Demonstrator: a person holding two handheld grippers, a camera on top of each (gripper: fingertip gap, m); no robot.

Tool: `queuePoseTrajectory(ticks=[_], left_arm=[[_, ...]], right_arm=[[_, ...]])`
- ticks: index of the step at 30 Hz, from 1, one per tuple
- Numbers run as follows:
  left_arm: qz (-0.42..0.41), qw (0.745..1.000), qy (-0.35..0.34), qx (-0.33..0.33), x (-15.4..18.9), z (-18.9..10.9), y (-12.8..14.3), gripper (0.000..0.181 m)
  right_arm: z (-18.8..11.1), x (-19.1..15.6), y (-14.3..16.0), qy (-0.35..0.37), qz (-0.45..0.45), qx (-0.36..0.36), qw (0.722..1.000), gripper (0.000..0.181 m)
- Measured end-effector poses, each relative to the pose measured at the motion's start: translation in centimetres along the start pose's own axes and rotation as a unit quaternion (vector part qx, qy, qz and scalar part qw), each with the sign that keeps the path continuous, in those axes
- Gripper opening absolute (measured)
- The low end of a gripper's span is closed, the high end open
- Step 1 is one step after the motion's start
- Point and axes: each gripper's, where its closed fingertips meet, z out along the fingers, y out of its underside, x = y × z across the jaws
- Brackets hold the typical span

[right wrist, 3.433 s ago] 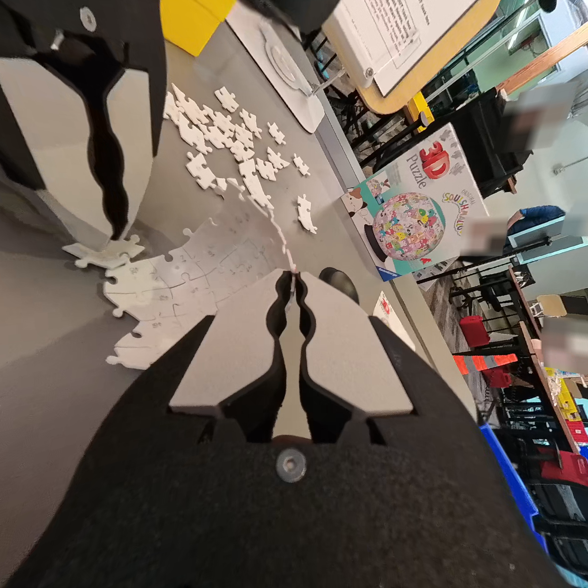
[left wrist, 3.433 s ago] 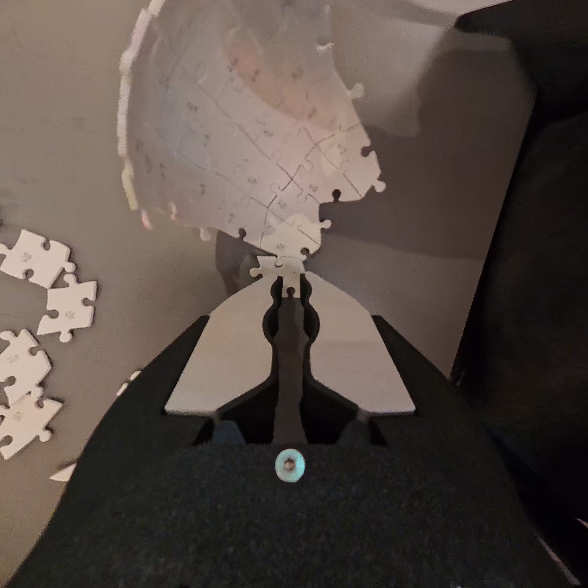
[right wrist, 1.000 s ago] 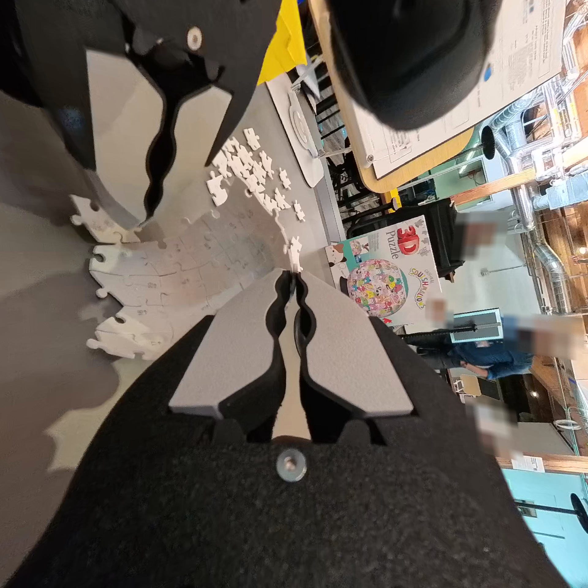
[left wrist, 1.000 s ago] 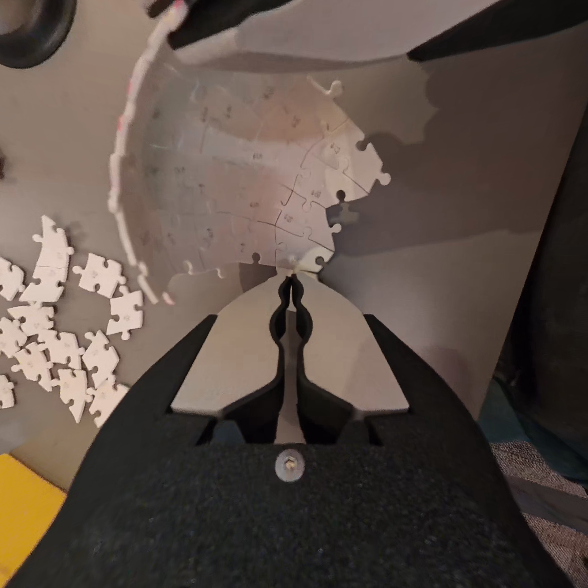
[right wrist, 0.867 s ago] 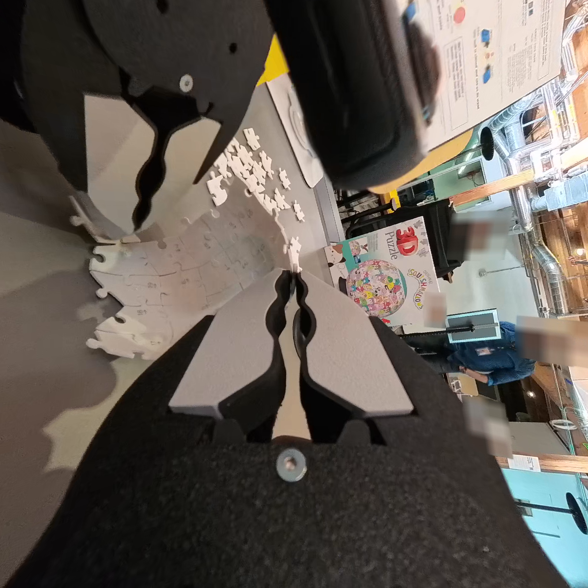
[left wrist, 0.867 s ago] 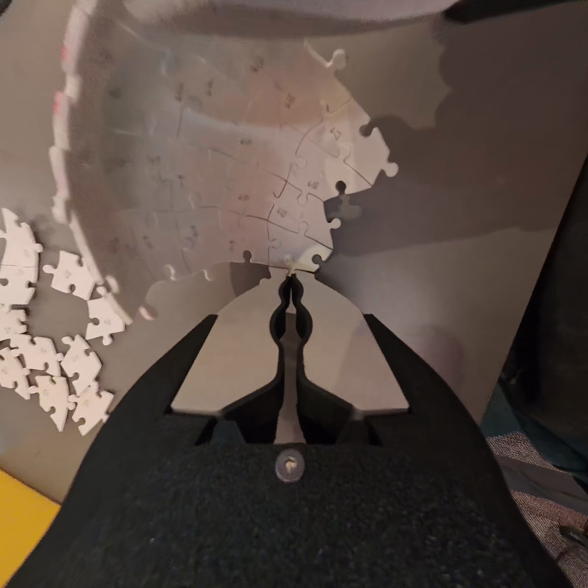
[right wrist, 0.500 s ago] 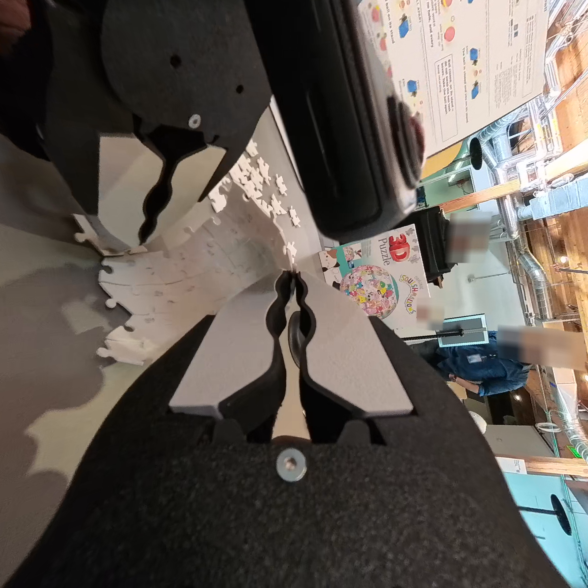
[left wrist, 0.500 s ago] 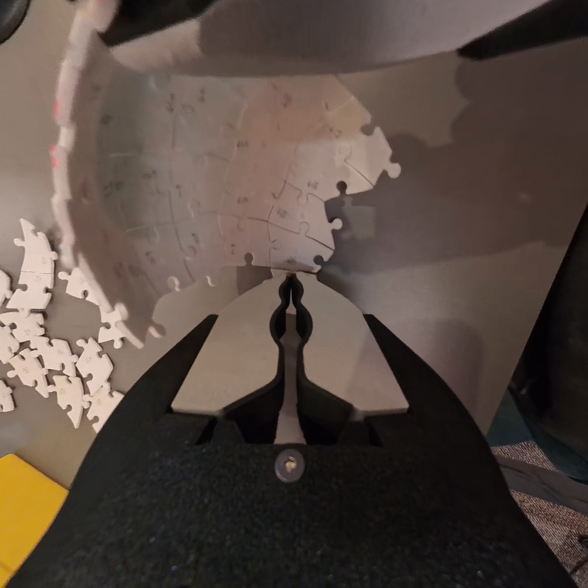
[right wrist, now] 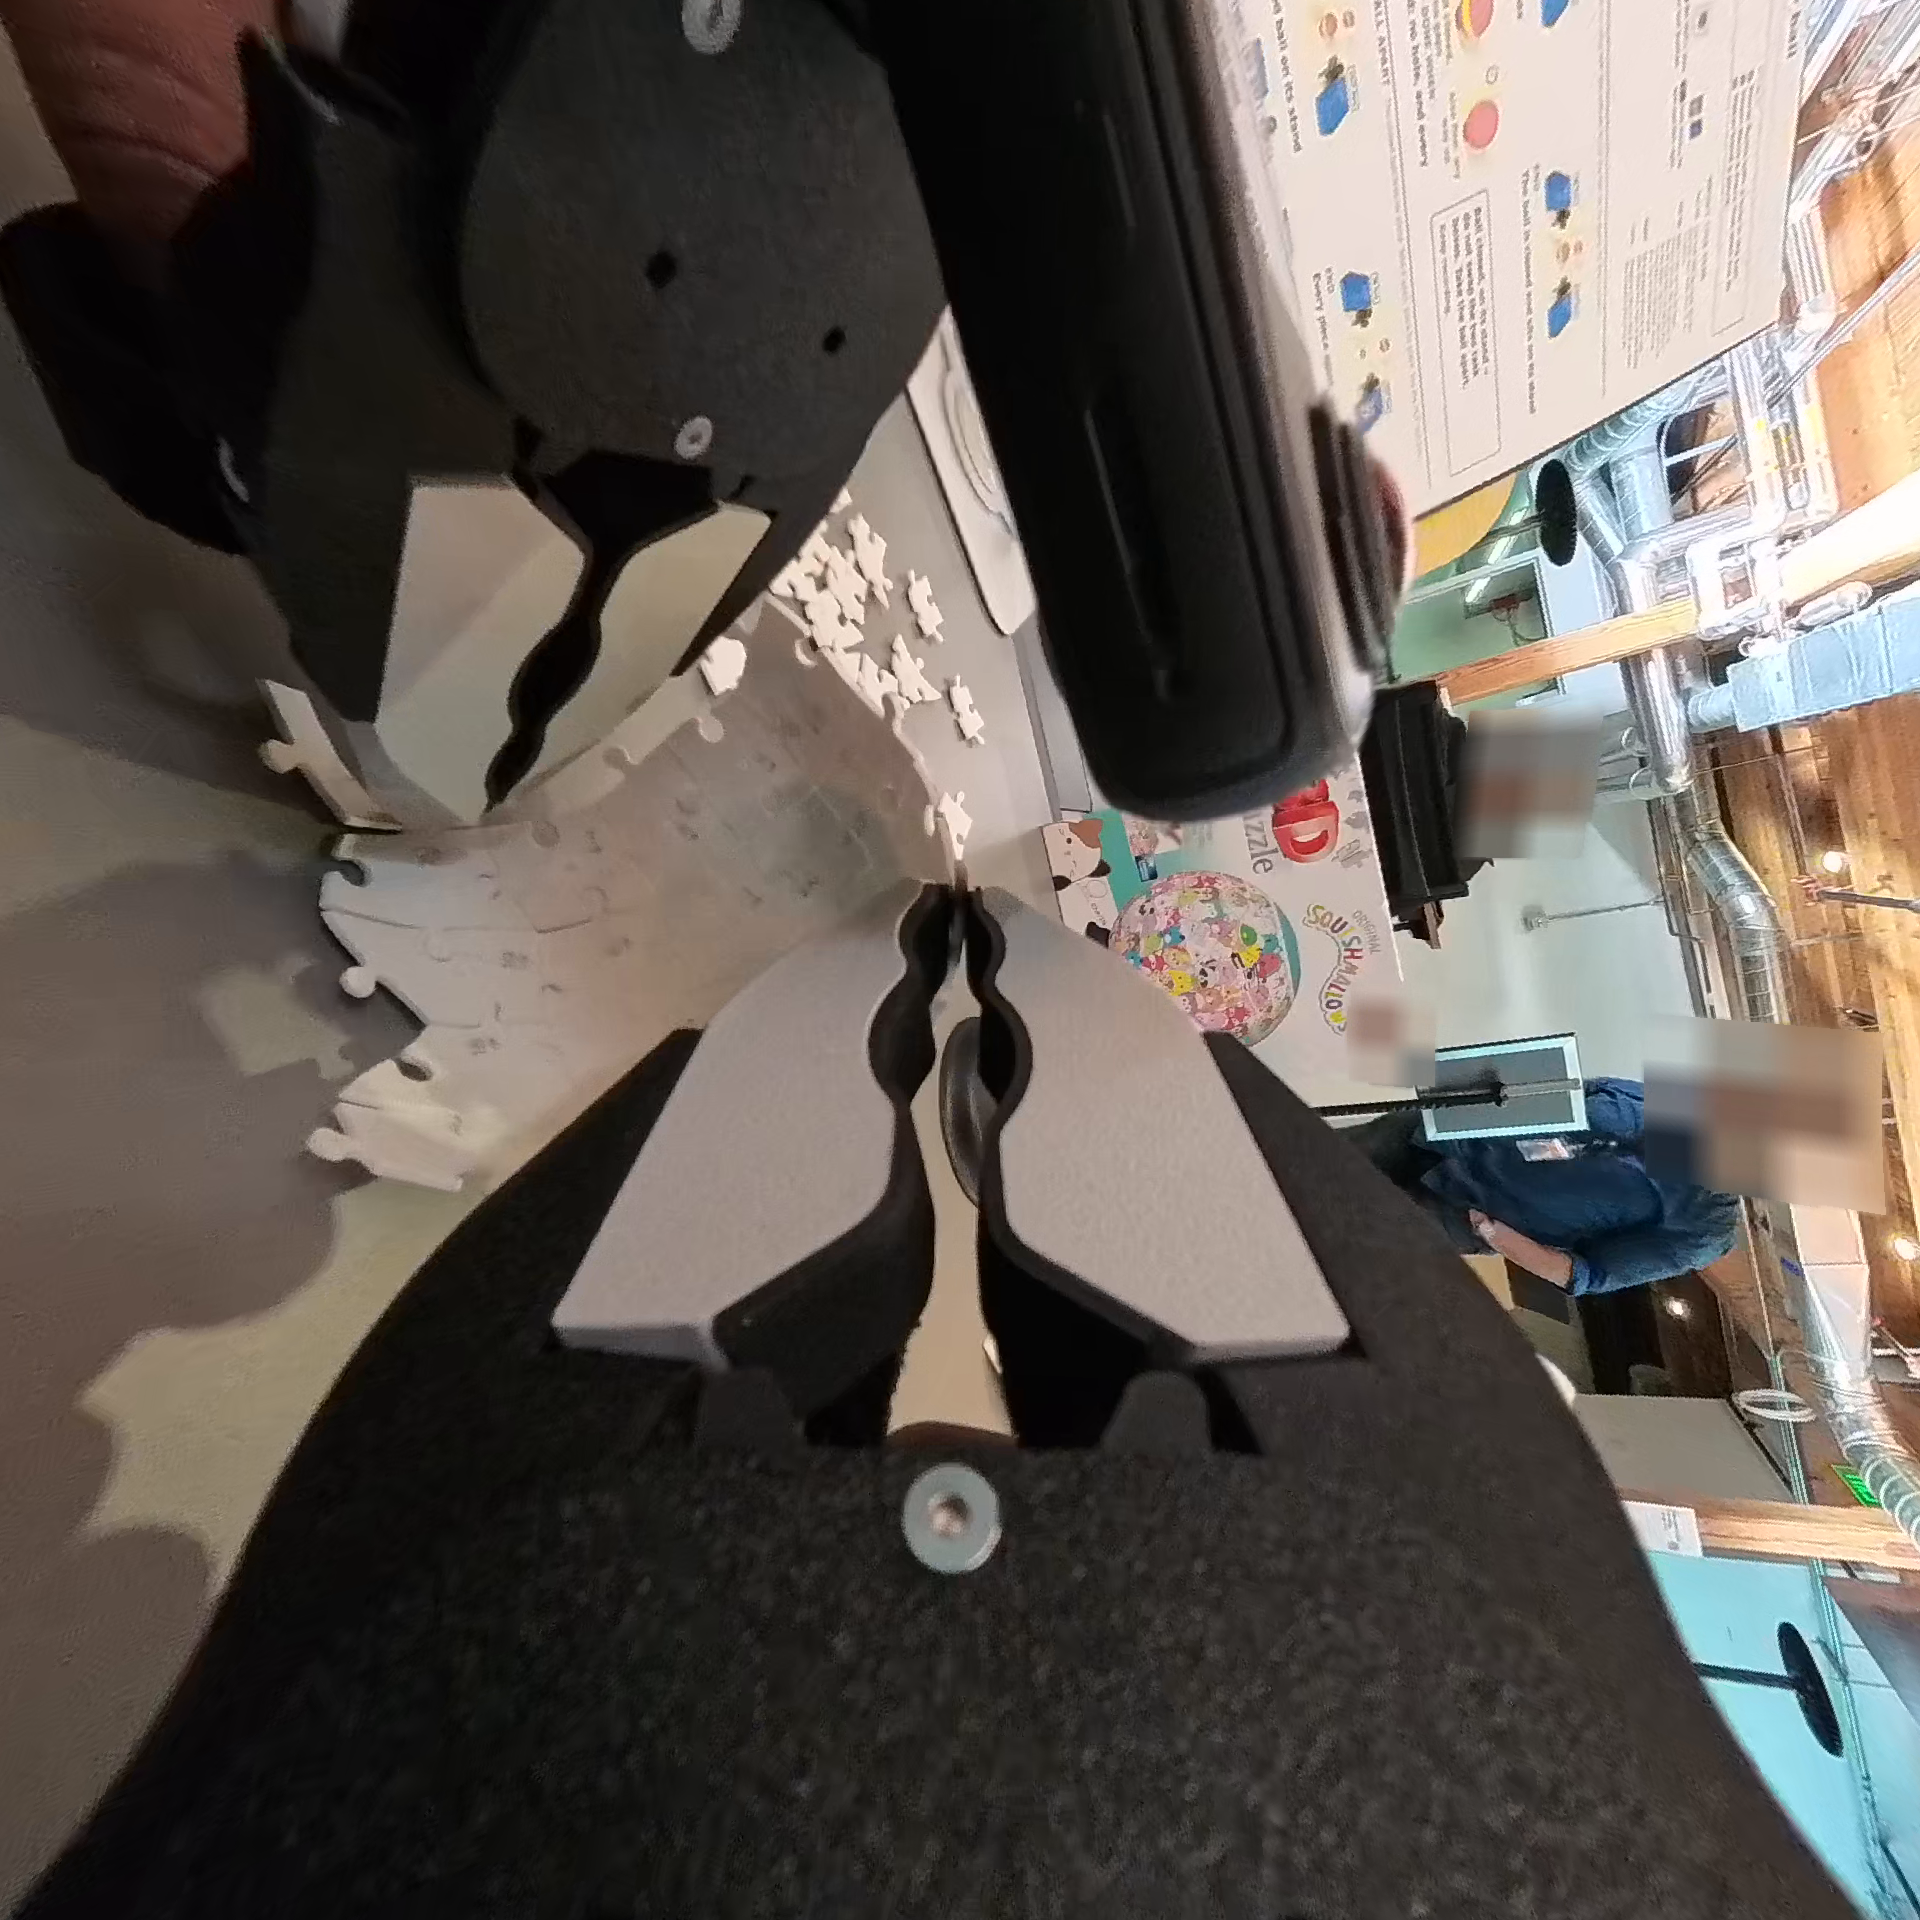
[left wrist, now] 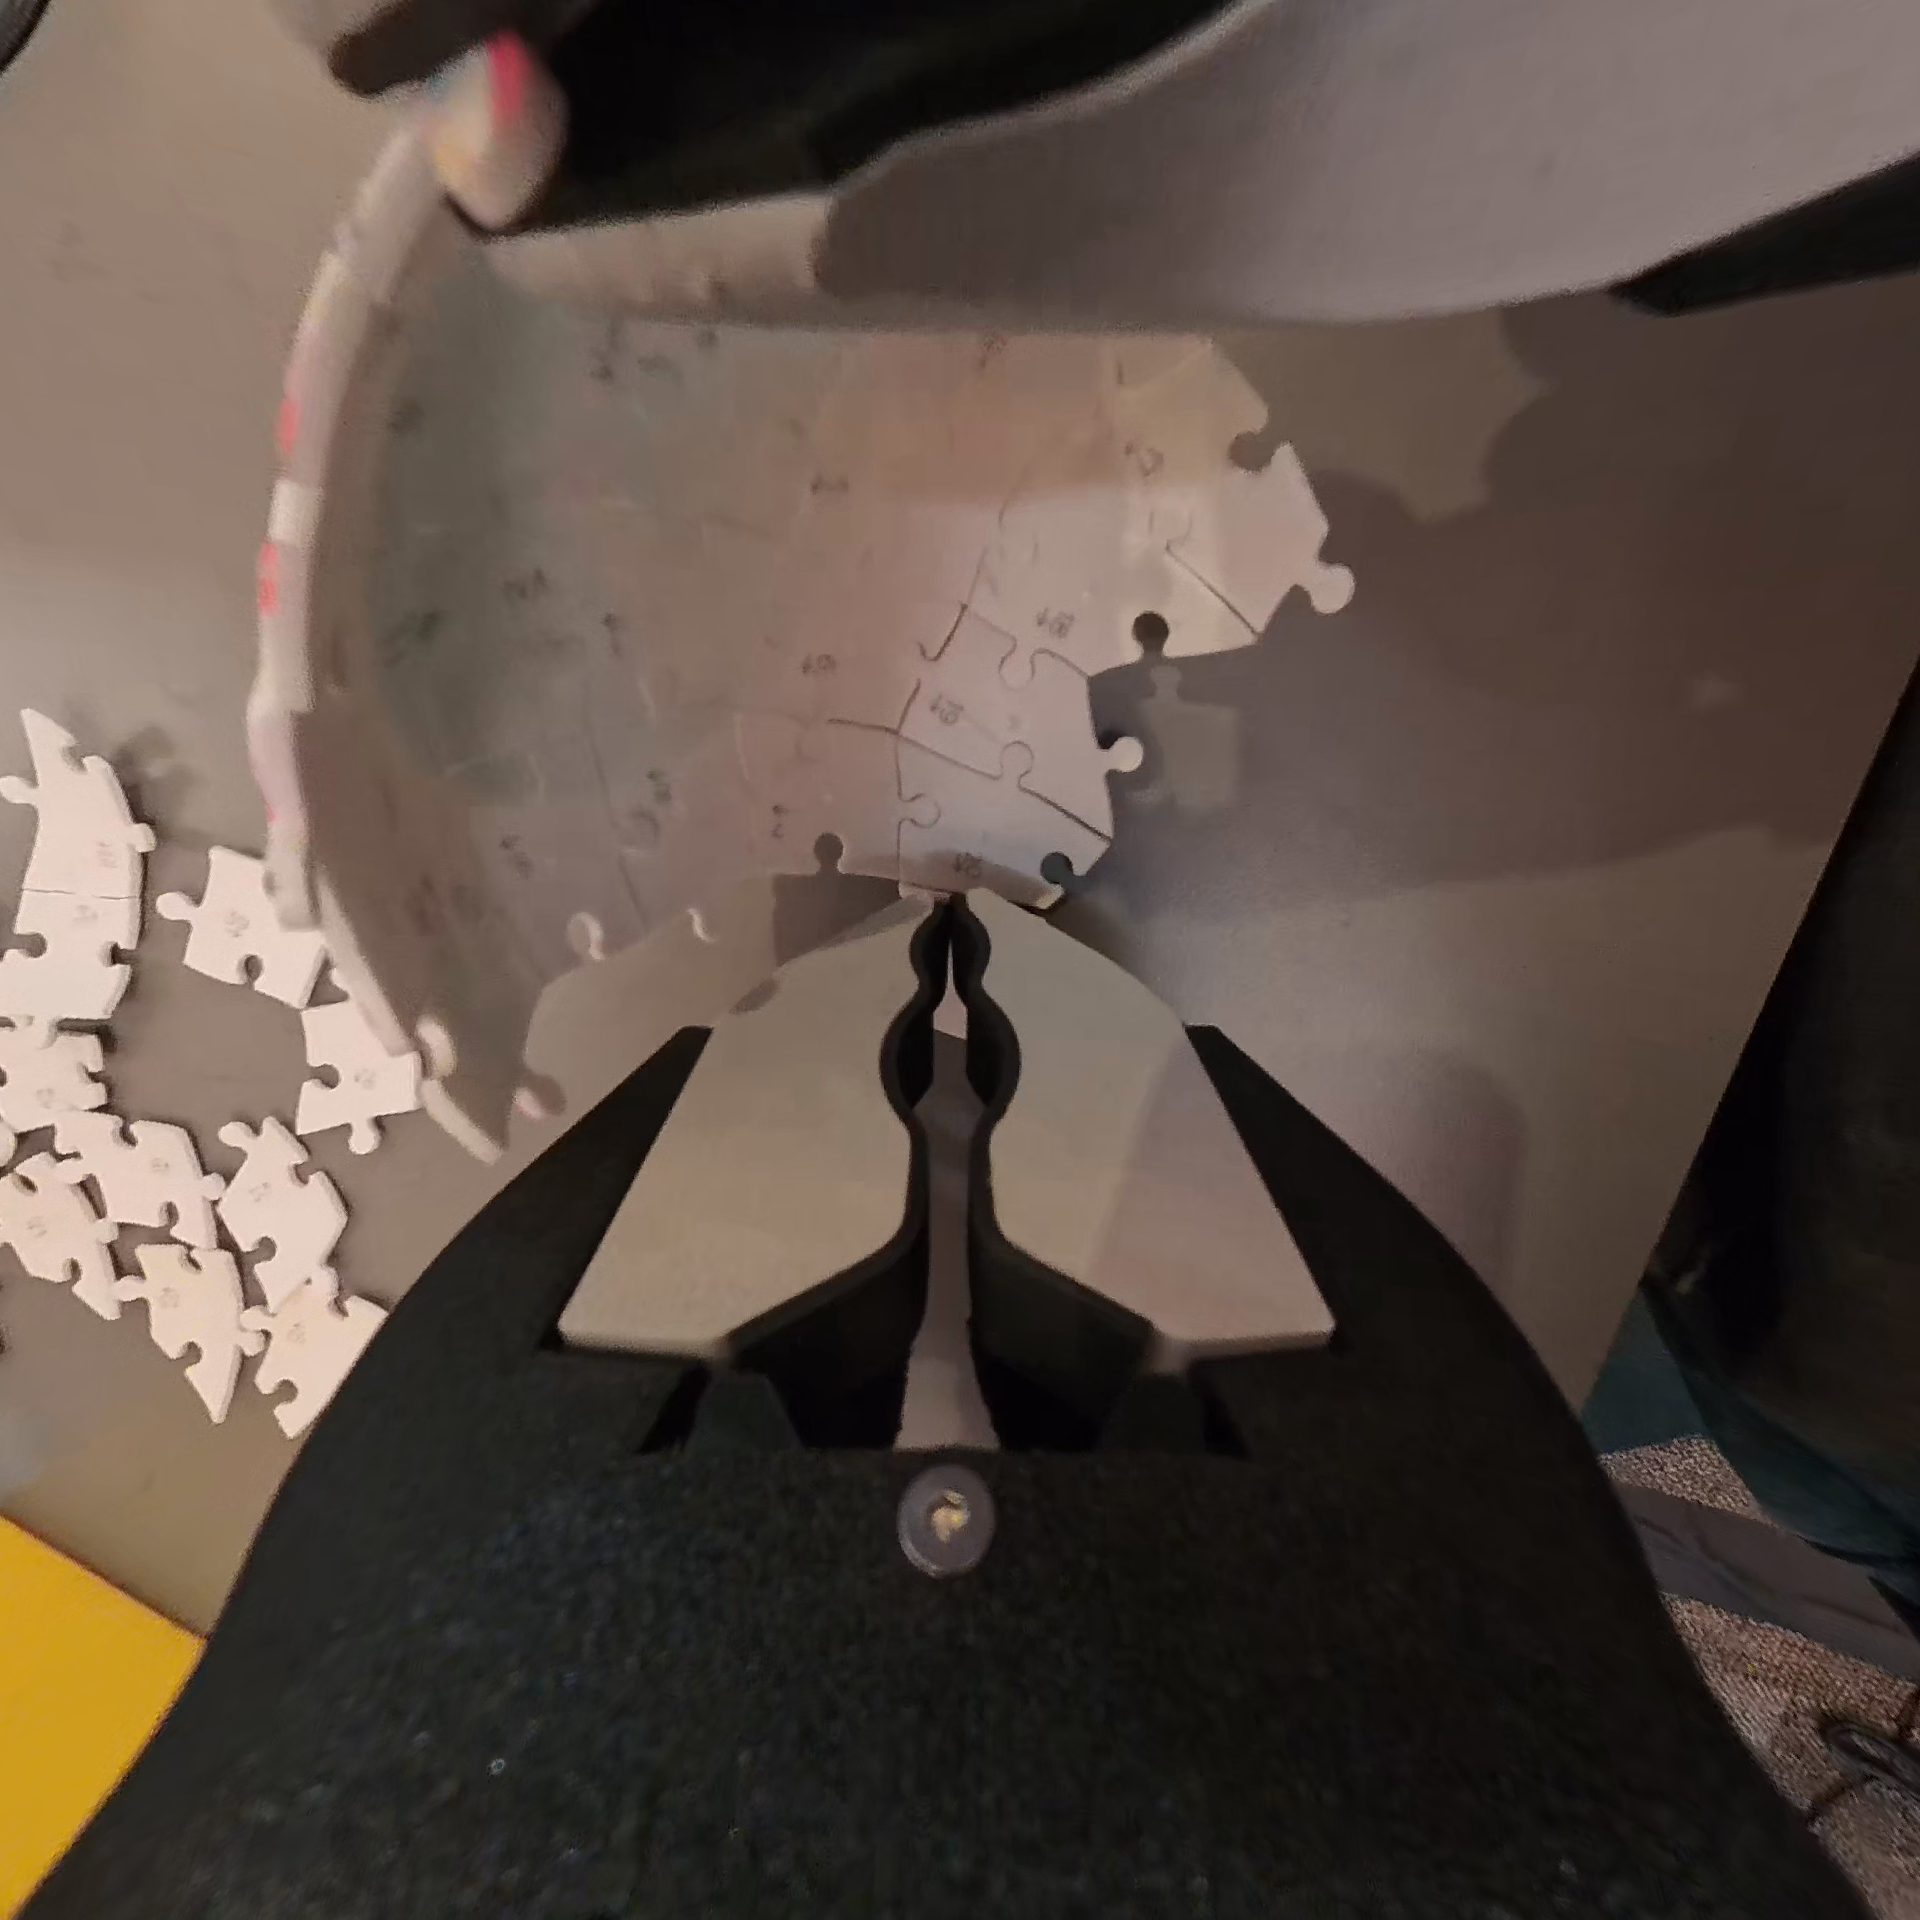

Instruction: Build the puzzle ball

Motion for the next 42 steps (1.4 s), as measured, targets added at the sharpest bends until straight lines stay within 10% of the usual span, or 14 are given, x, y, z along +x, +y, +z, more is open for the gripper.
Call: queuePoseTrajectory(ticks=[9,15,42], left_arm=[[-0.066,0.996,0.012,0.064,-0.1,-2.5,-0.2,0.023],[-0.073,0.991,0.028,0.108,0.7,-2.1,-0.7,0.0],[-0.084,0.995,0.014,0.045,0.6,-0.3,0.4,0.0]], right_arm=[[0.2,0.1,0.7,-0.002,0.005,-0.01,1.0,0.003],[0.2,-0.1,0.6,-0.006,0.009,-0.007,1.0,0.003],[-0.2,-0.1,-0.8,0.032,-0.061,0.012,0.998,0.004]])
